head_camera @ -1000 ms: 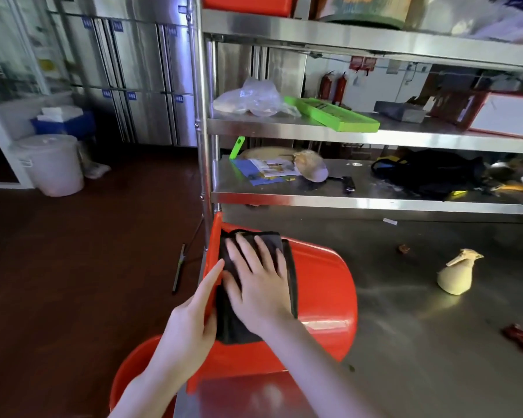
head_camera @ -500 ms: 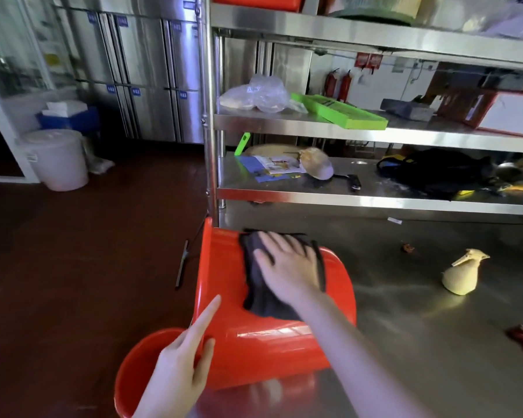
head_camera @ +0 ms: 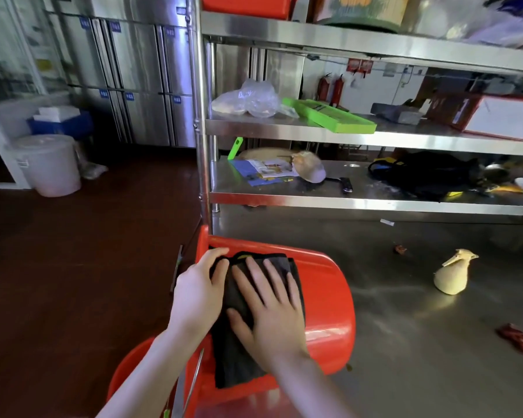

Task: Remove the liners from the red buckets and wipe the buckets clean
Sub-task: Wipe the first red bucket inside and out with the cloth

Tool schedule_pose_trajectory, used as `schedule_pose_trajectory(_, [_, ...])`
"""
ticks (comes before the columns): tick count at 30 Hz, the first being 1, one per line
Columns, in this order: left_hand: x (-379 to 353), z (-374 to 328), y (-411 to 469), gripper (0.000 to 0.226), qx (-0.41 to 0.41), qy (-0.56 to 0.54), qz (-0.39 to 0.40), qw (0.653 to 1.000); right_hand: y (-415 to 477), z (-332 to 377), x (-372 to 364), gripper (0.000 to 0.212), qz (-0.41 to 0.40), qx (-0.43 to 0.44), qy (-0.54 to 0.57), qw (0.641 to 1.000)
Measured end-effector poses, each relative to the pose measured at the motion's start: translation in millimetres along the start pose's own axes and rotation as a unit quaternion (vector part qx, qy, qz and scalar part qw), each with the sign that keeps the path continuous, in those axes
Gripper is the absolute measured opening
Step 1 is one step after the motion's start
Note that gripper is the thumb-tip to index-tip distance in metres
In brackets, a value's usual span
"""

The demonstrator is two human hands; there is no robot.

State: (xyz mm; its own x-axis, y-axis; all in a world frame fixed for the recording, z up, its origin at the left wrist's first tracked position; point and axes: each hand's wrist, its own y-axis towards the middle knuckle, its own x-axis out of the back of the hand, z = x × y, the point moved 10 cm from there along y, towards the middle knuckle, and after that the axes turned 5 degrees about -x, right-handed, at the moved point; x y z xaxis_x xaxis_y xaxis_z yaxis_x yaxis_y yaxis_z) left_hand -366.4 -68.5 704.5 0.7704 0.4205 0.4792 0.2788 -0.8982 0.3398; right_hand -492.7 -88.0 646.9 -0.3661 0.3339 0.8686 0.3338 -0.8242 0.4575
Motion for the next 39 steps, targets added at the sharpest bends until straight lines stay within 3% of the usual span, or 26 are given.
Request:
schedule_pose_trajectory(2, [2, 2, -5, 0.030, -0.018, 0.038, -0.007, 0.999, 5, -41, 9, 0.060, -0.005, -0.061, -0.013, 0.998])
schedule_pose_trajectory(4, [1, 5, -18, 0.030, -0.043, 0.058, -0.019, 0.997, 13, -102, 16, 0.055, 0.005, -0.182, -0.025, 0.983])
schedule_pose_trajectory(6, [-3, 9, -34, 0.031, -0.070, 0.055, -0.030, 0.996, 18, -158, 9, 0.053, 0.092, -0.304, 0.006, 0.948])
schedule_pose_trajectory(8, [-9, 11, -47, 0.032, -0.090, 0.042, -0.030, 0.995, 22, -173, 0, 0.054, 0.151, -0.354, 0.049, 0.922])
schedule_pose_trajectory(11, [-10, 18, -48, 0.036, -0.103, 0.023, -0.030, 0.994, 43, -118, -3, 0.052, 0.128, -0.265, 0.006, 0.956])
schedule_pose_trajectory(14, [-8, 29, -41, 0.038, -0.096, 0.020, -0.021, 0.995, 48, -16, -3, 0.054, 0.089, -0.061, -0.008, 0.994])
schedule_pose_trajectory(16, [-7, 36, -39, 0.036, -0.077, 0.014, -0.015, 0.997, 40, 19, -2, 0.056, 0.079, 0.035, 0.016, 0.996])
schedule_pose_trajectory(18, [-7, 41, -41, 0.035, -0.079, 0.024, -0.016, 0.996, 35, 16, 2, 0.053, 0.074, 0.071, 0.034, 0.994])
schedule_pose_trajectory(20, [-6, 41, -45, 0.033, -0.083, 0.032, -0.017, 0.996, 32, -11, 5, 0.052, 0.059, 0.050, 0.020, 0.997])
schedule_pose_trajectory(23, [-9, 46, -52, 0.031, -0.081, 0.021, -0.009, 0.996, 39, -84, 5, 0.051, 0.062, -0.085, -0.010, 0.994])
schedule_pose_trajectory(26, [-13, 48, -60, 0.027, -0.084, 0.016, 0.002, 0.996, 45, -153, -7, 0.047, 0.141, -0.240, 0.015, 0.960])
schedule_pose_trajectory(28, [-12, 46, -65, 0.029, -0.100, 0.012, 0.003, 0.995, 51, -157, -13, 0.047, 0.167, -0.285, 0.032, 0.943])
schedule_pose_trajectory(30, [-11, 46, -66, 0.035, -0.107, 0.008, -0.002, 0.994, 63, -126, -13, 0.045, 0.147, -0.262, 0.018, 0.954])
schedule_pose_trajectory(34, [-2, 42, -54, 0.053, -0.111, -0.012, -0.007, 0.994, 59, -4, -6, 0.053, 0.078, -0.073, 0.000, 0.994])
schedule_pose_trajectory(36, [3, 47, -38, 0.060, -0.069, -0.074, 0.000, 0.995, 34, 32, -3, 0.056, 0.039, -0.023, -0.002, 0.999])
schedule_pose_trajectory(39, [3, 54, 6, 0.063, 0.024, -0.091, 0.009, 0.996, -7, 42, -5, 0.059, -0.012, -0.021, 0.010, 1.000])
